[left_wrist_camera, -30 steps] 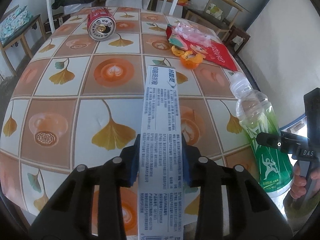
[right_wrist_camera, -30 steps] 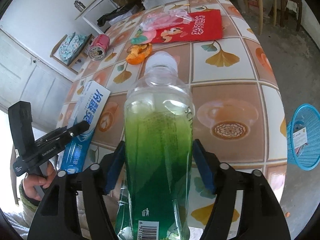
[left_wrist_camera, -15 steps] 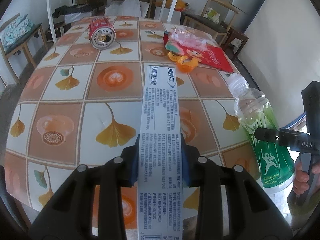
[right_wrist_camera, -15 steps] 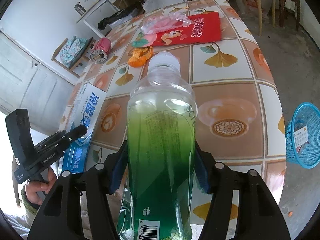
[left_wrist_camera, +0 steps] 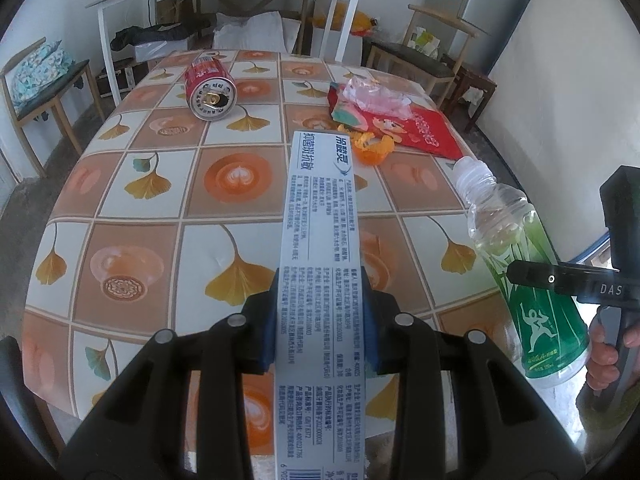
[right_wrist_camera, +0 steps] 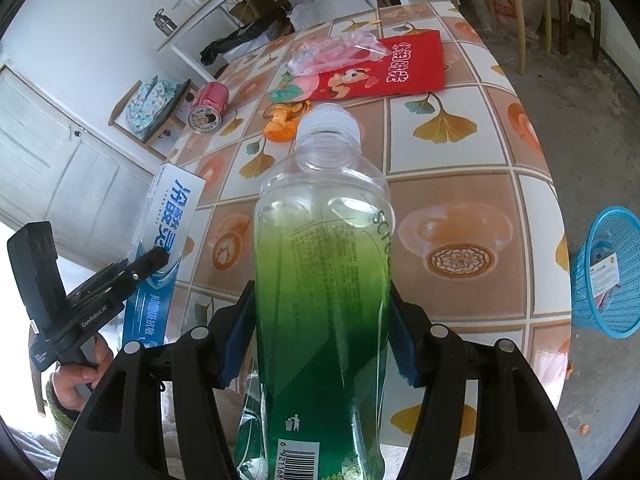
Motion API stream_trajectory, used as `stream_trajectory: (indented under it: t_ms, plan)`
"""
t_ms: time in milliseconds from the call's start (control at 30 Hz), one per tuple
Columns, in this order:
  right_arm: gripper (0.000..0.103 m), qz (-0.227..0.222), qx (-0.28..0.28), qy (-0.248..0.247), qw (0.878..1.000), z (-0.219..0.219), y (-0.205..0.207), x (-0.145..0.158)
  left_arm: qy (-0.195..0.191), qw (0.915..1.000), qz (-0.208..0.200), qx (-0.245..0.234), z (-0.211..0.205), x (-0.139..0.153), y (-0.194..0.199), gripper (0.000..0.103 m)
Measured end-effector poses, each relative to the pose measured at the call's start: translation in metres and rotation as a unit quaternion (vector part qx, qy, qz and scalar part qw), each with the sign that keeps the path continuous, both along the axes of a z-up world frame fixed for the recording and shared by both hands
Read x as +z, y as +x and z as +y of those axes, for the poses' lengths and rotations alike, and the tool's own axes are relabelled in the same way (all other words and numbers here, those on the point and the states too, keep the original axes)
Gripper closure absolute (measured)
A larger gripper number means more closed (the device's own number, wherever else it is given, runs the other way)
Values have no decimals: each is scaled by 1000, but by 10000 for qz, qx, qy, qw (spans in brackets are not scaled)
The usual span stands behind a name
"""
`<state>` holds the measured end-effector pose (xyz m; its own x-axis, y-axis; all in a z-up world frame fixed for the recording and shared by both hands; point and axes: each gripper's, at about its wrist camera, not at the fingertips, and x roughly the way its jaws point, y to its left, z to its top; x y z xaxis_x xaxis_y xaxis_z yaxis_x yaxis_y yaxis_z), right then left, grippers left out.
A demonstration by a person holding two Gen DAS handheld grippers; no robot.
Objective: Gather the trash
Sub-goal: 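Lift the blue-white box and green bottle off the table with both grippers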
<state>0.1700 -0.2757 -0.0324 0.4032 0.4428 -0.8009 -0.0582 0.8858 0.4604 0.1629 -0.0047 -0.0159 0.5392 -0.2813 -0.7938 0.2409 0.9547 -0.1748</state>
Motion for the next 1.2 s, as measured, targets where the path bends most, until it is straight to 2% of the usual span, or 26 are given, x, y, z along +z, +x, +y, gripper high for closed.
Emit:
stream_trajectory:
  t_ms: [1200]
  plan:
    - [45, -129, 113, 53, 9998, 7, 0, 7, 38, 9996, -264, 112, 5, 15, -9, 72]
